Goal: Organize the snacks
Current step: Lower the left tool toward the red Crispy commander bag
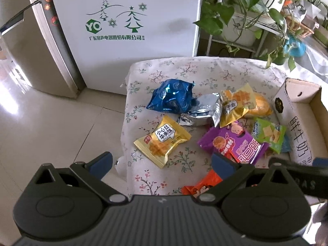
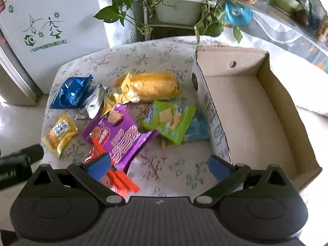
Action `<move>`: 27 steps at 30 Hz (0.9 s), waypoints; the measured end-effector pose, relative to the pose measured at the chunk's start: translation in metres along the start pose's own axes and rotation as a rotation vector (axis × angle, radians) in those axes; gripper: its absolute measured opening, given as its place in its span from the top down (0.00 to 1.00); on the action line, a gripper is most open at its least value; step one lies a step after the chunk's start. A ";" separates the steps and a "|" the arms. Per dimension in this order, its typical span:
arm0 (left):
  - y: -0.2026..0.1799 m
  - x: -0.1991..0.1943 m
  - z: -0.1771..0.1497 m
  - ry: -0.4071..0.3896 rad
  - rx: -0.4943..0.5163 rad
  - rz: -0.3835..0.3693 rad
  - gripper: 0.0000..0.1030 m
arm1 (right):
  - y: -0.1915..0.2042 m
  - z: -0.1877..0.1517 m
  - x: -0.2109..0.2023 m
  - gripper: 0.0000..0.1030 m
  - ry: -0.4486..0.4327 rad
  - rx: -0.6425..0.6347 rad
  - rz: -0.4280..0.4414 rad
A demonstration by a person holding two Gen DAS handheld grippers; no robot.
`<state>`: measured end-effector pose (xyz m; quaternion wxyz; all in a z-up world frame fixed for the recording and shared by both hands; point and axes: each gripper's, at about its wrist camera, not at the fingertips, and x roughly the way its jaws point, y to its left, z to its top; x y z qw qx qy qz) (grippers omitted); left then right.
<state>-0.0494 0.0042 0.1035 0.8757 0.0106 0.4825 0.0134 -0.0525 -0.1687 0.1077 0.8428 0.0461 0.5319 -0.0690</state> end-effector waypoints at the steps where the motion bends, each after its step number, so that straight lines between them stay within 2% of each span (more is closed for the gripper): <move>1: -0.001 0.001 0.000 -0.002 0.005 0.007 0.01 | 0.000 0.002 0.003 0.00 -0.006 -0.006 -0.003; 11: -0.007 0.022 -0.005 0.020 0.019 0.080 0.01 | -0.002 0.000 0.014 0.00 -0.016 -0.017 -0.014; 19: -0.006 0.031 -0.008 0.059 -0.015 0.070 0.02 | 0.010 0.002 0.013 0.00 -0.033 -0.036 -0.001; 27: 0.000 0.035 -0.008 0.063 -0.028 0.070 0.02 | 0.016 0.003 0.016 0.00 -0.036 -0.044 -0.005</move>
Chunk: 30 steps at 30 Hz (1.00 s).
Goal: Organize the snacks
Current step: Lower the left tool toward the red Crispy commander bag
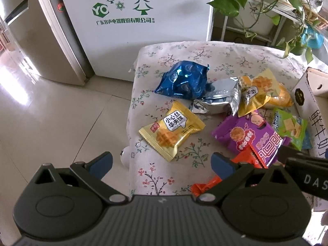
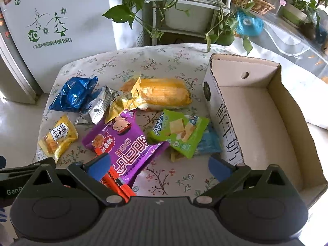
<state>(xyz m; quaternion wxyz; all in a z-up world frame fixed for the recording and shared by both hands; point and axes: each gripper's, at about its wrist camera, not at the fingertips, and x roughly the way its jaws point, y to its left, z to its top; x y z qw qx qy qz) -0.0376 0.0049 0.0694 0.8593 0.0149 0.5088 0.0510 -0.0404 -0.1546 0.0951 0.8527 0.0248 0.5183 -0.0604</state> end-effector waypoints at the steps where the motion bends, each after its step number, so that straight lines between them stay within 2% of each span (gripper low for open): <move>1: 0.000 0.000 0.000 -0.002 0.000 0.004 0.02 | 0.000 0.000 0.000 0.00 0.001 0.000 0.002; 20: -0.006 0.001 -0.001 -0.017 0.034 0.056 0.02 | 0.004 -0.002 0.006 0.00 0.006 -0.003 -0.016; 30: -0.007 0.003 -0.003 -0.010 0.042 0.055 0.04 | 0.004 -0.003 0.007 0.00 0.007 -0.024 -0.021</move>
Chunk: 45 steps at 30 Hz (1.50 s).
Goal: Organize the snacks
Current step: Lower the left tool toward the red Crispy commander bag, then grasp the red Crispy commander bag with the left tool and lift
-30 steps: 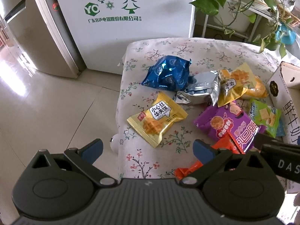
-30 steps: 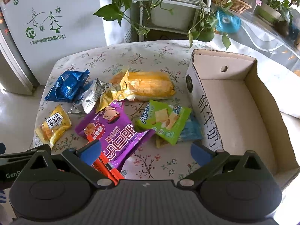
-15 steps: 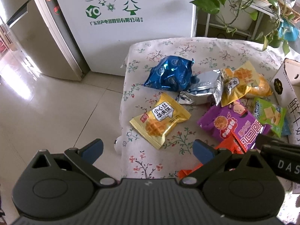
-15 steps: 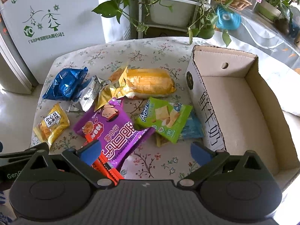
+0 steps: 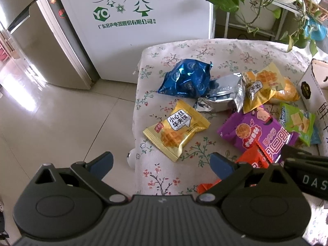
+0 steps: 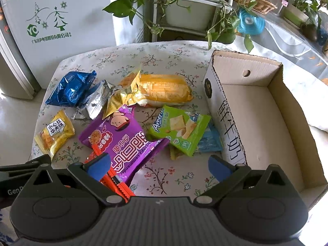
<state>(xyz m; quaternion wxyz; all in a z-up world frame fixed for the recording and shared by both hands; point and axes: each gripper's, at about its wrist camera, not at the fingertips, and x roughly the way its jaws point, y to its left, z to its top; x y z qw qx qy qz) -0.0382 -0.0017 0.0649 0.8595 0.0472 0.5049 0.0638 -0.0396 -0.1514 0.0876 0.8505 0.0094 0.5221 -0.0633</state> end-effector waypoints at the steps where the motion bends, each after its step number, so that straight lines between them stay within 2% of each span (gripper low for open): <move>1: 0.000 0.000 0.000 0.000 0.000 0.000 0.04 | 0.000 0.000 0.000 0.00 -0.001 -0.003 -0.002; 16: -0.004 0.002 -0.004 0.009 0.009 0.006 0.05 | 0.000 -0.002 0.002 0.00 0.000 -0.029 -0.011; 30: -0.008 -0.004 -0.012 0.012 0.024 0.006 0.05 | -0.007 -0.006 0.002 0.00 0.009 -0.054 0.032; 34: -0.012 -0.005 -0.015 0.022 0.032 -0.045 0.03 | -0.018 -0.004 0.001 0.00 0.020 -0.020 0.069; 37: -0.017 -0.007 -0.018 0.027 0.042 -0.108 0.02 | -0.033 0.001 -0.002 0.00 0.026 0.040 0.137; 45: -0.036 -0.008 -0.030 0.014 0.146 -0.247 0.02 | -0.077 0.013 -0.016 0.00 -0.013 0.203 0.278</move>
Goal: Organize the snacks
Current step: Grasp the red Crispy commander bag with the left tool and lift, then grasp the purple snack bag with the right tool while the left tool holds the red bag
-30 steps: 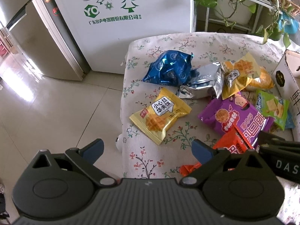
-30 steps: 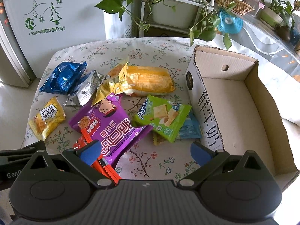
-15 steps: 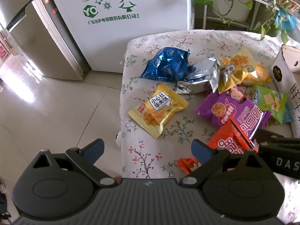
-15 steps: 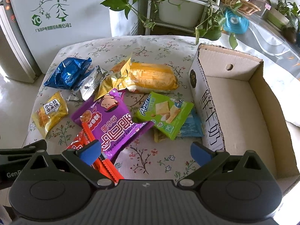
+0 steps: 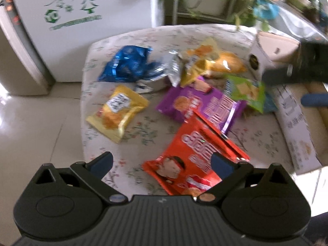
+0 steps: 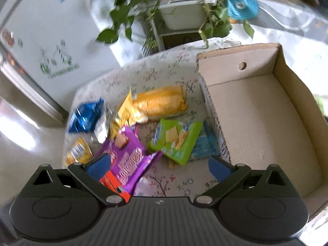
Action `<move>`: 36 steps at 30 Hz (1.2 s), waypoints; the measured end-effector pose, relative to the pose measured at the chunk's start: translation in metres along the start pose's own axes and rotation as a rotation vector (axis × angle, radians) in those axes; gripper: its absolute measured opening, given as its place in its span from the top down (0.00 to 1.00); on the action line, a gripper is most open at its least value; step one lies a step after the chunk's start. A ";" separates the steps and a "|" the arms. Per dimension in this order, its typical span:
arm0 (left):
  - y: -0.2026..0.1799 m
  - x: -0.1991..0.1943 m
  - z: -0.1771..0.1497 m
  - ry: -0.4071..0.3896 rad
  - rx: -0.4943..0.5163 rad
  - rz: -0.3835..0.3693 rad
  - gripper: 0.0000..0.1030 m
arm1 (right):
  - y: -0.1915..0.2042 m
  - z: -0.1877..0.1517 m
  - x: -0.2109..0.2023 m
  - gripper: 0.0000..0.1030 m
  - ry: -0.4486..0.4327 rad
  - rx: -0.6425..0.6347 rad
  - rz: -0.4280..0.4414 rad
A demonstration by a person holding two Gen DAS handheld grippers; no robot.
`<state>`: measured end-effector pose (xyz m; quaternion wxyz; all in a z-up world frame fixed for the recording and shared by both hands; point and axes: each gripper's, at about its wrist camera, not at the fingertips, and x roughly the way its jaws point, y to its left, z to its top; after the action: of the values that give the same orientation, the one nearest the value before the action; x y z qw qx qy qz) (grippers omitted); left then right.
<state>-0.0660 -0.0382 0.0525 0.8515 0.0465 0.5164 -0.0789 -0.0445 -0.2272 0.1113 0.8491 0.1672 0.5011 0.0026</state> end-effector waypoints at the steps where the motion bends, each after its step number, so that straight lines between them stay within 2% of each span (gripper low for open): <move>1: -0.002 0.001 -0.002 -0.004 0.016 -0.018 0.02 | -0.005 0.002 -0.003 0.00 -0.008 0.019 0.014; 8: -0.016 0.011 -0.018 -0.031 0.158 -0.080 0.02 | -0.019 0.005 -0.008 0.00 -0.002 0.076 0.074; 15: -0.030 0.027 -0.028 -0.034 0.235 -0.078 0.03 | -0.019 0.003 -0.005 0.00 0.020 0.093 0.123; 19: -0.036 0.038 -0.031 -0.056 0.247 -0.044 0.02 | -0.016 0.002 -0.002 0.00 0.028 0.080 0.126; 25: -0.029 0.044 -0.031 -0.064 0.170 -0.052 0.01 | -0.010 0.003 0.001 0.00 0.024 0.069 0.146; 28: -0.026 0.043 -0.033 -0.068 0.173 -0.047 0.01 | -0.006 0.003 0.003 0.00 0.021 0.054 0.160; 31: -0.017 0.038 -0.036 -0.070 0.125 -0.024 0.06 | 0.000 0.004 0.007 0.00 0.022 0.039 0.170; 36: 0.002 0.030 -0.039 -0.075 0.024 -0.030 0.11 | 0.012 0.005 0.019 0.01 0.029 0.004 0.180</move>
<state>-0.0854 -0.0322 0.0078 0.8683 0.0460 0.4837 -0.0995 -0.0287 -0.2144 0.1005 0.8377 0.2131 0.4964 0.0806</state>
